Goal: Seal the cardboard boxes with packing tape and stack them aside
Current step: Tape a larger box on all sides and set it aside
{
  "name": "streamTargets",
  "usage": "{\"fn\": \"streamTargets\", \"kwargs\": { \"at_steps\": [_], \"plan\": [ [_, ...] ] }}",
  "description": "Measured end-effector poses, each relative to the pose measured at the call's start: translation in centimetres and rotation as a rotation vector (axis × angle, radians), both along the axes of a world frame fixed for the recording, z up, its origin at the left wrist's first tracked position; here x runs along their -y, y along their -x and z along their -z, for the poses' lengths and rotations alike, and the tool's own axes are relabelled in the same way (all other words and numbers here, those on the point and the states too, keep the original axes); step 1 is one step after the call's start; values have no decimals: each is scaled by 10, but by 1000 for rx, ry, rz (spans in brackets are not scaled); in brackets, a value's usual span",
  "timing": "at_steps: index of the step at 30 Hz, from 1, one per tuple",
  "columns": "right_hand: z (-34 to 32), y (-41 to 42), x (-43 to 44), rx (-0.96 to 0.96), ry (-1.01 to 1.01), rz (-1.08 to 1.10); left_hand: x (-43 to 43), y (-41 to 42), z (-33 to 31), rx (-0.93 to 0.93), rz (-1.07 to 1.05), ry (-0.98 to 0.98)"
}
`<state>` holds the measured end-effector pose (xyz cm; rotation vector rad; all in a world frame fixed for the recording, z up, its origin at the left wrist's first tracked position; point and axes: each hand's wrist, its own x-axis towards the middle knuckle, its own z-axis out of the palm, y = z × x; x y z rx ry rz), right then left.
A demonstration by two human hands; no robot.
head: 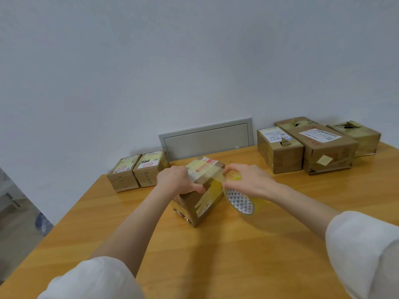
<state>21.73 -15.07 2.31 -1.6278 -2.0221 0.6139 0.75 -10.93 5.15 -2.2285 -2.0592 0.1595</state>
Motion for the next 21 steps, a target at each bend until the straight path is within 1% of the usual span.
{"fn": "streamTargets", "kwargs": {
  "at_steps": [5,7,8,10,13,14,17,21],
  "plan": [
    [12,1,1,-5,23,-15,6,1,3,6,-20,9],
    [17,2,0,22,25,-6,7,0,8,-1,-24,28],
    [19,3,-1,42,23,-9,7,-1,11,20,-2,48],
    [24,4,-2,70,14,-29,7,-3,11,68,116,45],
    [26,4,-4,78,-7,-32,5,-12,8,42,332,-52],
    [26,4,-5,89,-12,-31,4,-16,10,26,373,-48],
    [27,5,-8,120,-25,-16,2,-25,22,-69,385,53],
    [28,5,-12,98,-1,-11,-2,-25,27,-81,361,93]
  ]
}}
